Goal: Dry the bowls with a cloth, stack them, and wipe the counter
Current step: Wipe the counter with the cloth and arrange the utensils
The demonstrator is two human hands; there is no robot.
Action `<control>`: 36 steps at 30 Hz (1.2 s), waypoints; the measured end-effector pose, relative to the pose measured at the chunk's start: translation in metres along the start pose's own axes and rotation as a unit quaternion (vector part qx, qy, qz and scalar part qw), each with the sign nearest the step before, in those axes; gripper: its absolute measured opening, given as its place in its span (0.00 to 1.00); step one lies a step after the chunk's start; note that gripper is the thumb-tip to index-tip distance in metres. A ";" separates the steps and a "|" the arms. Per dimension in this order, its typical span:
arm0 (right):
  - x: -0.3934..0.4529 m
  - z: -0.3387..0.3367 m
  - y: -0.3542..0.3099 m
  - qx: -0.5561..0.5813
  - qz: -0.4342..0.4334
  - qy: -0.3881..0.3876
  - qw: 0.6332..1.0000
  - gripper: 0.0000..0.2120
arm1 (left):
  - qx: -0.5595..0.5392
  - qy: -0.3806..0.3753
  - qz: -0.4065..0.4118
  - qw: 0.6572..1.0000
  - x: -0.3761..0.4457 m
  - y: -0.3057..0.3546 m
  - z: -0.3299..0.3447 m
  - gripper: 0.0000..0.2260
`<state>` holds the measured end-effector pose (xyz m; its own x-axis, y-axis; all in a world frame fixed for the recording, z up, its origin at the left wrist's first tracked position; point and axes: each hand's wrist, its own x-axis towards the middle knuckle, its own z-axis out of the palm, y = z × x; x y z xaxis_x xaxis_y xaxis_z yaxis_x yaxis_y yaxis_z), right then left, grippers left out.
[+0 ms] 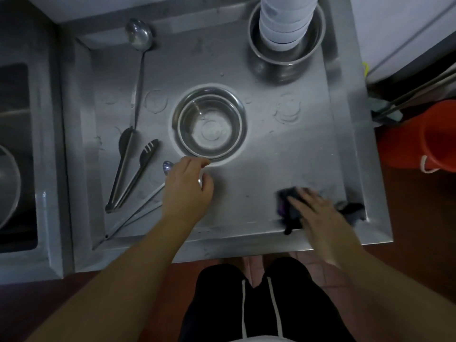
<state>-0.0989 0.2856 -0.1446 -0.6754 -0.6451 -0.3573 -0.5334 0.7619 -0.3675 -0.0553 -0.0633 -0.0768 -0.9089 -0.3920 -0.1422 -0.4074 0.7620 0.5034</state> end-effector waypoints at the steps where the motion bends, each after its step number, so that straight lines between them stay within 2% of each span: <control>1: -0.008 -0.004 0.010 -0.007 0.054 0.020 0.998 0.32 | -0.002 0.003 -0.002 1.000 0.000 0.001 0.000 0.13; 3: -0.014 -0.002 0.009 -0.020 0.132 0.049 0.990 0.28 | -0.008 0.012 -0.007 1.000 -0.001 0.002 -0.002 0.13; 4: -0.012 0.002 -0.001 -0.017 0.144 0.057 0.988 0.29 | -0.008 0.013 -0.008 1.000 -0.002 0.001 -0.004 0.13; 5: -0.008 0.006 -0.015 -0.009 0.131 0.056 0.990 0.29 | -0.004 0.011 -0.008 1.000 -0.004 -0.001 -0.005 0.13; 9: 0.021 0.033 -0.092 0.033 -0.019 0.027 0.999 0.29 | 0.040 -0.016 -0.005 0.999 -0.013 -0.012 -0.010 0.14; 12: 0.042 0.050 -0.145 0.043 -0.061 -0.011 0.997 0.28 | 0.075 -0.042 0.005 0.996 -0.017 -0.018 -0.013 0.14; 14: 0.048 0.056 -0.153 0.032 -0.088 -0.025 0.995 0.27 | 0.089 -0.056 0.014 0.994 -0.017 -0.020 -0.016 0.15; 17: 0.041 0.051 -0.126 -0.004 -0.092 -0.014 0.996 0.26 | 0.093 -0.063 0.026 0.993 -0.015 -0.020 -0.017 0.15; 21: 0.011 0.025 -0.059 -0.037 0.003 0.019 0.999 0.27 | 0.090 -0.073 0.056 0.992 -0.010 -0.015 -0.013 0.15; 25: -0.015 -0.004 0.010 -0.071 0.093 0.021 0.993 0.29 | 0.083 -0.089 0.073 0.990 -0.002 0.003 -0.008 0.16; 28: -0.016 -0.012 0.036 -0.110 0.092 0.004 0.990 0.31 | 0.074 -0.104 0.082 0.988 0.006 0.019 -0.002 0.16; 32: 0.018 -0.025 0.050 -0.142 0.071 0.014 0.987 0.34 | 0.073 -0.118 0.081 0.987 0.020 0.035 0.006 0.17; 36: 0.101 -0.054 0.051 -0.080 0.117 0.064 0.988 0.34 | 0.082 -0.122 0.077 0.986 0.038 0.048 0.017 0.17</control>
<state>-0.2222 0.2626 -0.1530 -0.8429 -0.4455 -0.3017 -0.4219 0.8952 -0.1435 -0.1104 -0.0327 -0.0729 -0.9472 -0.1453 -0.2857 -0.2543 0.8833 0.3938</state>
